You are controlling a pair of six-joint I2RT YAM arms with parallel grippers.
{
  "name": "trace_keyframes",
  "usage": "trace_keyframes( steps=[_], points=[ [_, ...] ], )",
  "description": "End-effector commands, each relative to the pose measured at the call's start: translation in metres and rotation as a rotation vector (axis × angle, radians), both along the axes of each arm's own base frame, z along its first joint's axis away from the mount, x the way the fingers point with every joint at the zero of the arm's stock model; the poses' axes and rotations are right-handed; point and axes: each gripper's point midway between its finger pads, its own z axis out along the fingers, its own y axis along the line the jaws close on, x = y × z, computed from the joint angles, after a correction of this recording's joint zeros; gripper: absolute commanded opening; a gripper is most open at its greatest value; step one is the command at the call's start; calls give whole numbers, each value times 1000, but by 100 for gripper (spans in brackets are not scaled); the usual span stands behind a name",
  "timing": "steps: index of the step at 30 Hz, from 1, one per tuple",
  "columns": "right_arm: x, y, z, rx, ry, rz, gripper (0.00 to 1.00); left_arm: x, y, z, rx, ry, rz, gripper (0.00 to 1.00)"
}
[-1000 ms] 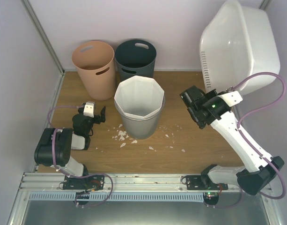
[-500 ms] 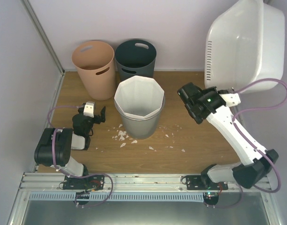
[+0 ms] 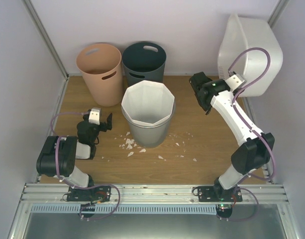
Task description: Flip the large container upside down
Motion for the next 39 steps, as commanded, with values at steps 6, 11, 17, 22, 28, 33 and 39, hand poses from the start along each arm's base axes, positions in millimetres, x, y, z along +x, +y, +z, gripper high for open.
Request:
trace_keyframes(
  steps=[6, 11, 17, 22, 28, 33, 39],
  points=[
    [5, -4, 40, -224, 63, -56, 1, 6, -2, 20, 17, -85, -6, 99],
    [-16, -16, 42, -140, -148, -77, 1, 6, -2, 21, 18, -85, -4, 99],
    [-27, -10, 44, -97, -244, -45, 1, 6, -1, 21, 20, -87, -1, 99],
    [-40, 11, 48, -83, -253, 46, 1, 6, -1, 21, 22, -85, 1, 99],
    [-52, 27, 44, -85, -233, 130, 1, 6, -1, 21, 24, -86, 2, 99],
    [-67, 25, 24, -46, -302, 158, 1, 6, 0, 21, 24, -86, 3, 99],
    [-80, 21, 7, -10, -362, 180, 1, 6, 0, 21, 24, -86, 6, 99]
  ],
)
